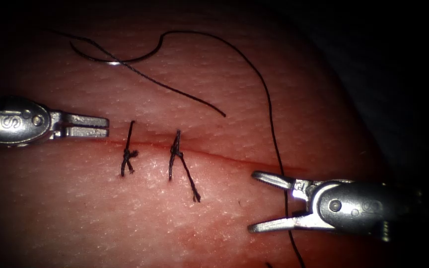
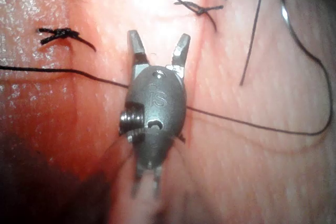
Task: Wound Closure
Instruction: Grab the remiaining suture end with the left gripper
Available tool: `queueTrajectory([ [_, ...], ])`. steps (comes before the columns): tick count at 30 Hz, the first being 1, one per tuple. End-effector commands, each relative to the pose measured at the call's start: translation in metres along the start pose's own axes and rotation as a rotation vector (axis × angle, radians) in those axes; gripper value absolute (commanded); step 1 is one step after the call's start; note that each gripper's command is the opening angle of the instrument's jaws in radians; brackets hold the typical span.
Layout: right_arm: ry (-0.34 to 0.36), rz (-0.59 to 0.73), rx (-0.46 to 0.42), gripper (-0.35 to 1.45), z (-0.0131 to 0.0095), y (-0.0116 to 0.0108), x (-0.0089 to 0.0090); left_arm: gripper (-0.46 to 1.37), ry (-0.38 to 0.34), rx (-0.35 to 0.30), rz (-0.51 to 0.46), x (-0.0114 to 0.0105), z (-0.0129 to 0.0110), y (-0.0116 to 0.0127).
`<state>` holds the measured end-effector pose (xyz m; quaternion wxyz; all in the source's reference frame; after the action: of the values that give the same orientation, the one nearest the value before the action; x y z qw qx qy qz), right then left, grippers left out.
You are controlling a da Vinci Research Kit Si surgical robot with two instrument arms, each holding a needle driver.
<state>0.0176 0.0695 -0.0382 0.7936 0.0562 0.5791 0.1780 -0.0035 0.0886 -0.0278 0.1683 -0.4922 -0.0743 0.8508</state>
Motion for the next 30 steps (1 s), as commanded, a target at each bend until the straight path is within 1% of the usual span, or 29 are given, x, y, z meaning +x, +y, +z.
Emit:
queueTrajectory([
  [1, 0.003, -0.001, 0.006, 1.33, 0.0000, 0.0000, -0.0001, -0.11, -0.002, -0.001, 0.000, 0.0000, 0.0000, 0.0000],
  [6, 0.006, -0.002, 0.005, 1.32, 0.0000, -0.0002, -0.0001, -0.10, -0.005, -0.009, 0.001, 0.0000, -0.0002, 0.0000],
  [8, 0.006, -0.001, 0.006, 1.32, -0.0001, -0.0002, 0.0000, -0.06, -0.005, -0.010, 0.000, 0.0000, -0.0002, -0.0001],
  [10, 0.005, 0.001, 0.006, 1.32, -0.0001, -0.0001, 0.0003, 0.03, -0.004, -0.010, -0.001, 0.0001, -0.0001, 0.0000],
  [13, 0.005, 0.003, 0.006, 1.33, -0.0002, 0.0000, 0.0005, 0.01, -0.005, -0.007, -0.002, 0.0002, 0.0002, 0.0004],
  [16, 0.005, 0.002, 0.007, 1.34, -0.0002, 0.0000, 0.0004, 0.05, -0.006, -0.005, -0.006, 0.0005, 0.0004, 0.0013],
  [19, 0.006, 0.002, 0.008, 1.33, -0.0004, 0.0000, 0.0003, 0.21, -0.006, -0.005, -0.014, 0.0013, 0.0005, 0.0020],
  [22, 0.006, 0.001, 0.009, 1.33, -0.0005, 0.0001, 0.0002, 0.30, -0.005, -0.007, -0.025, 0.0021, 0.0003, 0.0024],
  [27, 0.006, 0.001, 0.010, 1.33, -0.0006, 0.0003, 0.0001, 0.24, -0.009, -0.008, -0.022, 0.0030, 0.0004, 0.0030],
  [30, 0.006, 0.001, 0.010, 1.32, -0.0007, 0.0004, 0.0000, 0.27, -0.023, -0.009, -0.012, 0.0033, 0.0009, 0.0039],
])
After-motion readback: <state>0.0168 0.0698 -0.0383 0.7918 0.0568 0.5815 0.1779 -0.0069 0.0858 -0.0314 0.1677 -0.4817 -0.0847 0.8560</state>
